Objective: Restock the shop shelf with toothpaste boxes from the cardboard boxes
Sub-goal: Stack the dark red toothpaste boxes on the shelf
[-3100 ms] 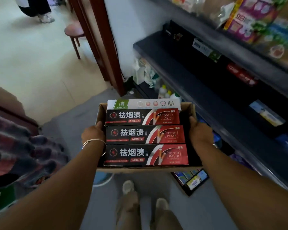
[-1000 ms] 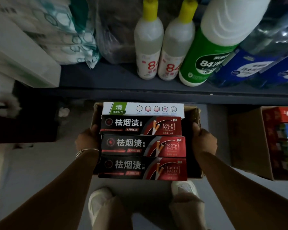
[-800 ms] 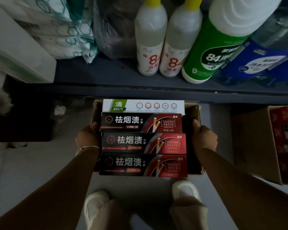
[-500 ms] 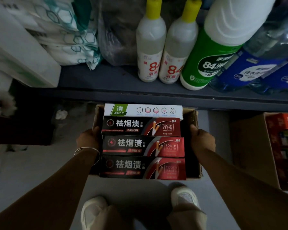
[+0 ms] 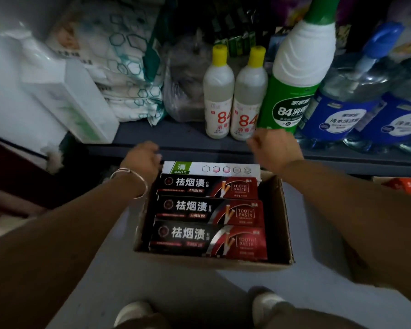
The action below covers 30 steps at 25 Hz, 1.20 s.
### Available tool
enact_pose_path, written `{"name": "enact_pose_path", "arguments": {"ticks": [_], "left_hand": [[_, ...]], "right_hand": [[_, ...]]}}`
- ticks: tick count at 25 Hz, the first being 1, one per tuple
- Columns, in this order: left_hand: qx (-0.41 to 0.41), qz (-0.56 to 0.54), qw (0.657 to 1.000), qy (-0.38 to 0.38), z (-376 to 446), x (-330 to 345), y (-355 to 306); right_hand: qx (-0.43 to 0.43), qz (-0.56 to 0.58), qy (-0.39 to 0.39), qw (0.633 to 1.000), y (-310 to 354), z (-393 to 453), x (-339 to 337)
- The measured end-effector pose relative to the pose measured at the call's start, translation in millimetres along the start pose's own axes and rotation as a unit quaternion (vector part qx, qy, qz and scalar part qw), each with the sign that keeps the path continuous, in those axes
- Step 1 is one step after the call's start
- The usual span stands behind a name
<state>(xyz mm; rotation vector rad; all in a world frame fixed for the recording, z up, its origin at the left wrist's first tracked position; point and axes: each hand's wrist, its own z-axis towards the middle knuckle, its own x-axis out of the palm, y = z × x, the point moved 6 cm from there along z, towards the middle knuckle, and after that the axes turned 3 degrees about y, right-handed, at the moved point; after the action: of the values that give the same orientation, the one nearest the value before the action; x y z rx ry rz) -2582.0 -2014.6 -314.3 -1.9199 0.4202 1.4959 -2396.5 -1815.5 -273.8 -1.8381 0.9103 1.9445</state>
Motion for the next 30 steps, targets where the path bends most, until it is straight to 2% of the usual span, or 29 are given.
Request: {"name": "enact_pose_path", "arguments": {"ticks": [2, 4, 6, 8, 21, 26, 30], "left_hand": [[0.065, -0.01, 0.998, 0.023, -16.4, 3.2, -21.4], [0.103, 0.013, 0.993, 0.048, -30.3, 7.1, -36.9], [0.11, 0.015, 0.993, 0.04, -34.5, 7.6, -39.1], [0.098, -0.001, 0.994, 0.038, -41.6, 3.7, -38.6], [0.184, 0.061, 0.978, 0.071, -61.1, 4.6, -58.7], [0.261, 0.06, 0.962, 0.054, -71.3, -3.9, -71.2], [0.385, 0.064, 0.921, 0.019, -93.2, -16.7, -84.6]], "right_hand": [[-0.09, 0.049, 0.077, 0.992, 28.8, -12.9, 13.2], [-0.152, 0.05, 0.152, 0.975, 51.6, -28.4, 28.2], [-0.185, 0.018, 0.174, 0.967, 62.9, -35.0, 38.8], [-0.196, -0.016, 0.182, 0.964, 67.9, -37.5, 46.8], [-0.244, -0.113, 0.202, 0.942, 82.3, -38.1, 49.0], [-0.237, -0.088, 0.186, 0.949, 91.5, -38.4, 35.4], [-0.214, -0.061, 0.151, 0.963, 86.0, -21.1, 10.5]]}}
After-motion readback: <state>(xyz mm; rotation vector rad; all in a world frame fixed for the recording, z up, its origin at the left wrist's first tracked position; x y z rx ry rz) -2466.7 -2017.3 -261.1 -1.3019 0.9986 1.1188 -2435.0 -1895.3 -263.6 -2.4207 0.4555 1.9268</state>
